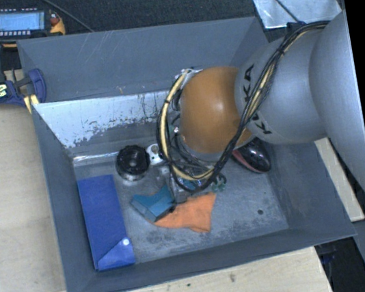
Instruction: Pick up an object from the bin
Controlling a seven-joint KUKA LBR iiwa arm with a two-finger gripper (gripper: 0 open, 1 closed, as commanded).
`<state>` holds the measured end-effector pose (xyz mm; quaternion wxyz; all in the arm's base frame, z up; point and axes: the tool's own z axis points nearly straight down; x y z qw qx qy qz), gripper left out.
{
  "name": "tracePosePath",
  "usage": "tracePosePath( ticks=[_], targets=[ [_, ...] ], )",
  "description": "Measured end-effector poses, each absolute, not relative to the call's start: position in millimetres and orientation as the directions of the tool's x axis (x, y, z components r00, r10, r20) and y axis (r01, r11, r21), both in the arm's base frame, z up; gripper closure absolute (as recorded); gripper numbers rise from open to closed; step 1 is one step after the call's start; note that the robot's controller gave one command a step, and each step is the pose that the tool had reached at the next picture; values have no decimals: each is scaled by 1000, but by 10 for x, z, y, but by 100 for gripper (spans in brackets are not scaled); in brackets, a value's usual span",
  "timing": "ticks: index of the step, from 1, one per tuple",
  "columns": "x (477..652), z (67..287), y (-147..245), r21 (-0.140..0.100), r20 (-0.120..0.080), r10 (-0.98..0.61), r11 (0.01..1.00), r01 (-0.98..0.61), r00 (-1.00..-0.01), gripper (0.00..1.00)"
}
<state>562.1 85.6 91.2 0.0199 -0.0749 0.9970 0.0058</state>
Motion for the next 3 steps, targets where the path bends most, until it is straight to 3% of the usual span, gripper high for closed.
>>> tracePosePath(
  ticks=[1, 2, 3],
  targets=[
    [5579, 1194, 749, 3, -3, -147, 989, -147, -989, 100],
    [5601, 1333, 707, 1, 0, -145, 989, -145, -989, 100],
    [5847, 1496, 653, -3, -11, -175, 985, -175, -984, 100]
  ],
)
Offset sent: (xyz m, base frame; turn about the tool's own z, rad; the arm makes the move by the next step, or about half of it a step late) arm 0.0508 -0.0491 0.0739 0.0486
